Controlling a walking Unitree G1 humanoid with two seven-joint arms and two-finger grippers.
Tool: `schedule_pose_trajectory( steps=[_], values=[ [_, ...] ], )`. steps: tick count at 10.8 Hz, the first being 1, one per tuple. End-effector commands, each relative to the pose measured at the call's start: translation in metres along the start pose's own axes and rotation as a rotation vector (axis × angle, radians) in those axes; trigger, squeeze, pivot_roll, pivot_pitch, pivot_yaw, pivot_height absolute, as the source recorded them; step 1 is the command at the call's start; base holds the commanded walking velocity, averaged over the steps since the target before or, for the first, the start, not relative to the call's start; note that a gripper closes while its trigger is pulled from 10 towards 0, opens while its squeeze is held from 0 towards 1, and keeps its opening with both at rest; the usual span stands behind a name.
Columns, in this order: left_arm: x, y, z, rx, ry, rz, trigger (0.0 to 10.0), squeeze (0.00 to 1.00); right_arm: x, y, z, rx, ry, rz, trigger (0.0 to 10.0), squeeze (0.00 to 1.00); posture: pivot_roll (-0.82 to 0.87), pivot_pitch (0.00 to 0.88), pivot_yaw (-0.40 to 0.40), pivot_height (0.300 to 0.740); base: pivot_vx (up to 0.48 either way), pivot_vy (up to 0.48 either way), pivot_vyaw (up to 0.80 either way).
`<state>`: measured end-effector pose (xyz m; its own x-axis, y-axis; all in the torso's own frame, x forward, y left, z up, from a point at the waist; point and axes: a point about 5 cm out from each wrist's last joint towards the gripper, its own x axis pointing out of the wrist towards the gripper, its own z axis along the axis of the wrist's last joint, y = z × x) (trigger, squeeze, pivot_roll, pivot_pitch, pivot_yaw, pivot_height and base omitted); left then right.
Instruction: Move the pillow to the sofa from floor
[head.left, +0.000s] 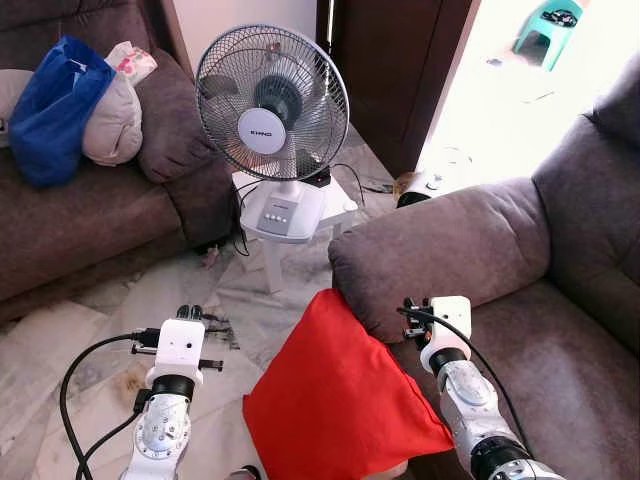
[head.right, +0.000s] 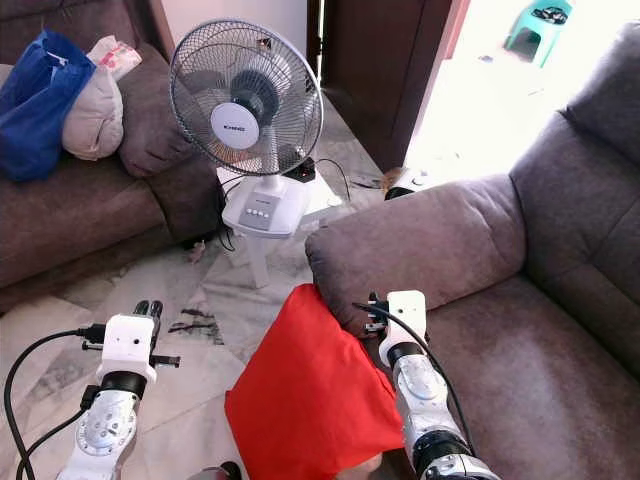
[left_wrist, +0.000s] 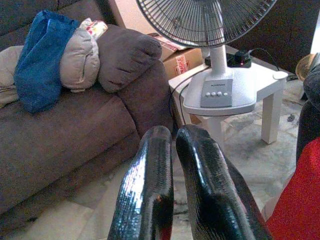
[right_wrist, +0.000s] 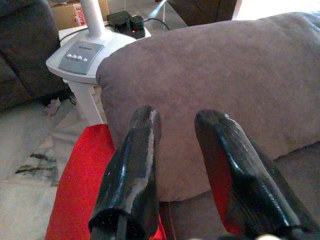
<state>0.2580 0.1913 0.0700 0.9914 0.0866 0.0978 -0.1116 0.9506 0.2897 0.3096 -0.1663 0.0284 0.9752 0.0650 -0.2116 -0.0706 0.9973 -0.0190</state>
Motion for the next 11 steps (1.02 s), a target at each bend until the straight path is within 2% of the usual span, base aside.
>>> schedule_pose_trajectory(
  steps=[1, 7, 11],
  values=[
    [-0.0021, -0.0006, 0.0009, 0.003, -0.01, 0.001, 10.0, 0.0, -0.0009, 0.0001, -0.004, 0.006, 0.027, -0.002, 10.0, 0.0, 0.15, 0.134, -0.022, 0.723, 0.0, 0.0, 0.0],
    [-0.0002, -0.0011, 0.0024, 0.007, -0.017, 0.008, 10.0, 0.0, -0.0009, 0.0021, -0.0071, 0.025, 0.055, 0.019, 10.0, 0.0, 0.15, 0.132, -0.028, 0.723, 0.0, 0.0, 0.0],
    [0.0001, -0.0002, 0.0021, 0.004, -0.012, 0.019, 10.0, 0.0, 0.0003, 0.0032, -0.0064, 0.014, 0.065, 0.041, 10.0, 0.0, 0.15, 0.144, -0.036, 0.678, 0.0, 0.0, 0.0]
  ],
)
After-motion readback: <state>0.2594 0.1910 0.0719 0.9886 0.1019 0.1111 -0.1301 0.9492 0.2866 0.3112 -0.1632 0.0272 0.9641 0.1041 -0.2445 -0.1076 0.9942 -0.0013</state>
